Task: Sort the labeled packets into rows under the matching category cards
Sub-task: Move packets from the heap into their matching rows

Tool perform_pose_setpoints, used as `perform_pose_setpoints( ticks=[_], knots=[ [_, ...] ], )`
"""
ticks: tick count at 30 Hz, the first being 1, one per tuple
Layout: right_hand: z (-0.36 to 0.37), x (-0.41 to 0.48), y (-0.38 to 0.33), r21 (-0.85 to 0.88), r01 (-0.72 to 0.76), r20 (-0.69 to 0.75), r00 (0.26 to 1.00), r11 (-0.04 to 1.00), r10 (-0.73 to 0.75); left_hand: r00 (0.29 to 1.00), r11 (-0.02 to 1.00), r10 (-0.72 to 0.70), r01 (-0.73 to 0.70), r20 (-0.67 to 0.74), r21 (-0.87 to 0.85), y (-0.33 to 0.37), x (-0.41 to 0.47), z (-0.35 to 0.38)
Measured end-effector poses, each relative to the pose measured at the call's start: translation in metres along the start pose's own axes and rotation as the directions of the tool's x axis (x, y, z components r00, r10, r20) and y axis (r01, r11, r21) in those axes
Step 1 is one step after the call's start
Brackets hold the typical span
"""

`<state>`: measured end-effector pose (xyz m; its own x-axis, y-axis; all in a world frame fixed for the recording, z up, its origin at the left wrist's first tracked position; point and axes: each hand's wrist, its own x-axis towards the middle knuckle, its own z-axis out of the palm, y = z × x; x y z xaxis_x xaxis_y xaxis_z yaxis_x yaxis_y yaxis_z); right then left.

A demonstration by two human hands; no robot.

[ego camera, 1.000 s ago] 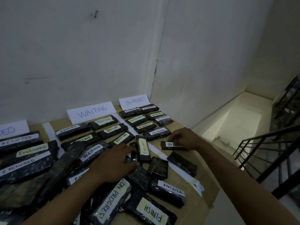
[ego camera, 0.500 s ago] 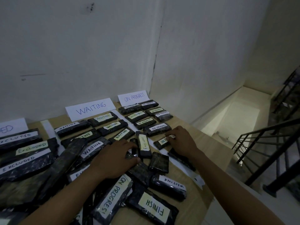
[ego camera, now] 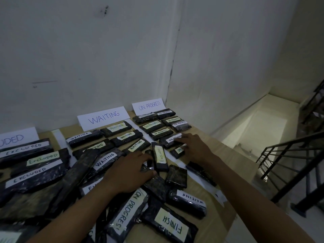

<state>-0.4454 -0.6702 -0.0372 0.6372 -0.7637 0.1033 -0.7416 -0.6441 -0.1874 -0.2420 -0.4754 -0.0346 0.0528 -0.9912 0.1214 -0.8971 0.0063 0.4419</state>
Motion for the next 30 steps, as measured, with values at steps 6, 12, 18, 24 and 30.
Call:
perform_pose_setpoints(
  ticks=[6,12,18,24,30],
  knots=[
    [0.006,0.003,0.006,0.101,-0.005,-0.046,0.999,0.995,0.01,1.0,1.0,-0.002,0.002,-0.005,-0.001,0.0,0.001,0.0],
    [-0.01,-0.032,0.002,0.276,-0.023,-0.198,0.977,0.961,0.081,1.0,1.0,0.001,-0.001,-0.002,-0.011,0.0,0.001,-0.001],
    [-0.035,-0.096,0.01,0.151,-0.168,0.168,0.975,0.974,0.143,1.0,1.0,-0.001,0.001,0.009,-0.007,-0.002,0.002,0.0],
    [-0.033,-0.111,0.011,0.596,-0.237,-0.066,0.938,0.767,0.341,1.0,1.0,0.002,-0.002,0.013,0.012,0.0,-0.001,0.001],
    [-0.04,-0.107,-0.006,0.99,-0.131,0.101,0.922,0.055,0.373,1.0,1.0,-0.003,0.003,0.02,0.004,-0.002,0.0,0.001]
  ],
)
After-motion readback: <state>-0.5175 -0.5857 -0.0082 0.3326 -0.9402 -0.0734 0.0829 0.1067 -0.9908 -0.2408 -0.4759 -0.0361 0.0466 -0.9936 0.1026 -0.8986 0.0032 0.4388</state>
